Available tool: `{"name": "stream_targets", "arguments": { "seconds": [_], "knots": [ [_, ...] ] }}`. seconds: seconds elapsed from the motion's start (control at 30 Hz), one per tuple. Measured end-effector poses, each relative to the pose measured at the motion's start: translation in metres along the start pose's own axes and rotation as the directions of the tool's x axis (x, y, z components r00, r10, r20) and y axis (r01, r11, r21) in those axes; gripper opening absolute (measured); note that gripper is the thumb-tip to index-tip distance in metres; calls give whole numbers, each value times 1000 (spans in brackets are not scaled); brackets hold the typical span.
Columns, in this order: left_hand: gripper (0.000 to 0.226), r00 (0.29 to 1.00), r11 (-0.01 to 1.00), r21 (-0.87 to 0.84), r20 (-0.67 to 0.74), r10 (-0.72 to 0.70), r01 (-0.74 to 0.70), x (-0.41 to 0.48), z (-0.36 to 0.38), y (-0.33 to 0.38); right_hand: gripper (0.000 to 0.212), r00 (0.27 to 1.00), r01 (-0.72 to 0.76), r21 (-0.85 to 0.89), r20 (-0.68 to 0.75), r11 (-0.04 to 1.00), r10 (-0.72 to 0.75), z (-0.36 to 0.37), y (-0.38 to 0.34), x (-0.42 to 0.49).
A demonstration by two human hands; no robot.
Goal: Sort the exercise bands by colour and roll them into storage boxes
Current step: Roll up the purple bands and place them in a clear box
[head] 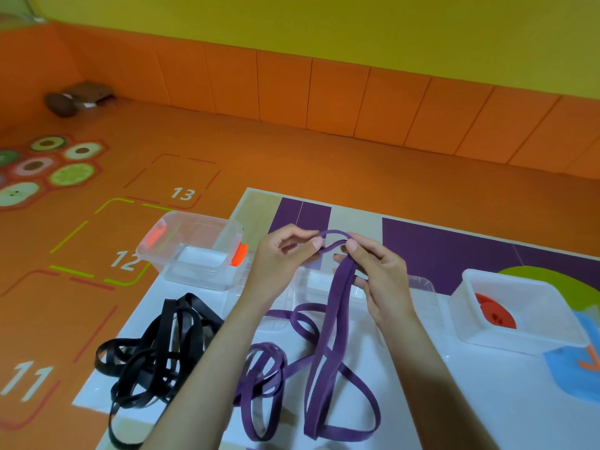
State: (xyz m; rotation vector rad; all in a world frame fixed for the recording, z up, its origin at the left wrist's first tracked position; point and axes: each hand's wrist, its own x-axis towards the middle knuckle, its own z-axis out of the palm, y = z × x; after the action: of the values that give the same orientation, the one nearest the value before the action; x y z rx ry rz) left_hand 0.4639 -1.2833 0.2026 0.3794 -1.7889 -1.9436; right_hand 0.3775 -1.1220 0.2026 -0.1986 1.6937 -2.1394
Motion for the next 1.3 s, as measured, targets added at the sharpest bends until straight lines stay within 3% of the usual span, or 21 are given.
{"name": "stream_targets", "arguments": {
  "seconds": [0.17, 0.37, 0.47, 0.57, 0.8, 0.97, 1.03, 1.17, 1.3],
  "knots": [
    [15, 992, 990, 118, 83, -93, 83, -11, 4, -19, 17, 985, 118, -131, -111, 984, -133, 2, 4, 4],
    [60, 974, 970, 192, 138, -179, 151, -8, 6, -23, 20, 961, 256, -311, -20, 915, -276, 6, 7, -3],
    [36, 955, 951, 295, 243, -171, 95, -1, 0, -21, 22, 949, 306, -397, 58, 865, -309, 5, 7, -3],
    [21, 946, 951, 291, 265, -188, 108, 3, 1, -20, 18, 937, 342, -483, 110, 806, -332, 7, 4, -3],
    [23, 962, 969, 242, 248, -112, 51, 5, 10, -21, 21, 946, 315, -421, 65, 851, -318, 8, 4, 3],
    [24, 964, 981, 170, 232, -127, 88, 3, 13, -21, 14, 936, 330, -378, 11, 865, -352, 9, 12, -1],
    [26, 966, 984, 142, 222, -135, 105, 0, 16, -22, 8, 933, 349, -373, 46, 860, -358, 7, 18, -1],
    [28, 971, 990, 35, 191, -141, 137, -2, 13, -25, 15, 947, 322, -415, 130, 851, -295, -1, 25, -7],
    [26, 981, 993, 44, 158, -114, 108, -2, 12, -24, 36, 956, 238, -353, 247, 905, -155, -8, 33, -17]
  ]
}}
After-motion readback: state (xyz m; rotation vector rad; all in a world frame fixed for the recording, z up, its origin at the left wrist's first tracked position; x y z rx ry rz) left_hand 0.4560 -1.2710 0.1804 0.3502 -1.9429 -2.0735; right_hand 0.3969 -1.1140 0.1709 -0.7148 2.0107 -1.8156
